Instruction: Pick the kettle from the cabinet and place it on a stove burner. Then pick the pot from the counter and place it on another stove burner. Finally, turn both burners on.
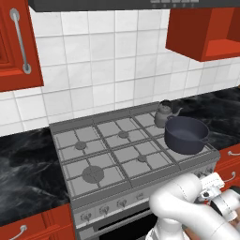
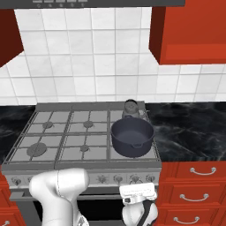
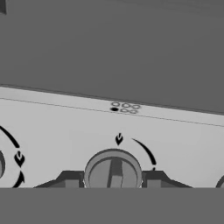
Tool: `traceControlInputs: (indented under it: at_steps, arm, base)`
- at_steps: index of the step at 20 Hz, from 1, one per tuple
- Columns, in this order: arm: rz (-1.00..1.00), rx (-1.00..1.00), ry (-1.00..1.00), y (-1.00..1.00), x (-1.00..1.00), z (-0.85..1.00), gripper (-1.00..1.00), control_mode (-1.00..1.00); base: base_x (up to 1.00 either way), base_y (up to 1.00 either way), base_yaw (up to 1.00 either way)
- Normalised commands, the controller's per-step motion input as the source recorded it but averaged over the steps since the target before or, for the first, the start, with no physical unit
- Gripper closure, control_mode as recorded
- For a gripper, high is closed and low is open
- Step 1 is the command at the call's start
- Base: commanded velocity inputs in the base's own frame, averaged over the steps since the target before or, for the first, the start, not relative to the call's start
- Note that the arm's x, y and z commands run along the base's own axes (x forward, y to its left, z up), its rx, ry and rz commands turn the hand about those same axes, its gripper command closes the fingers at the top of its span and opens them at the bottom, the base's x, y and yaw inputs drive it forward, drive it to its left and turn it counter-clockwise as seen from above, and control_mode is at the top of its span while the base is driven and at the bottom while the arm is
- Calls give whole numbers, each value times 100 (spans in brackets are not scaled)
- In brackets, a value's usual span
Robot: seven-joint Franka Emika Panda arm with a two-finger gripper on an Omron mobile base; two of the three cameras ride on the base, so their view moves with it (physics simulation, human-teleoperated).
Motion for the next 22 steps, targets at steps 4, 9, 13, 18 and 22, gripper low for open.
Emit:
traceControlInputs:
  at_steps: [4, 9, 13, 18, 22]
  arm:
    - [1, -11, -1, -3, -1, 0, 100, -100]
    - [0, -24, -3, -6, -5, 0, 100, -100]
    - [0, -28, -7, -3, -9, 0, 100, -100]
    - [0, -32, -8, -4, -9, 0, 100, -100]
    - [0, -34, -10, -8, -14, 0, 100, -100]
  base:
    - [0, 0, 0]
    - [0, 0, 0]
    - [0, 0, 0]
    - [0, 0, 0]
    - [0, 0, 0]
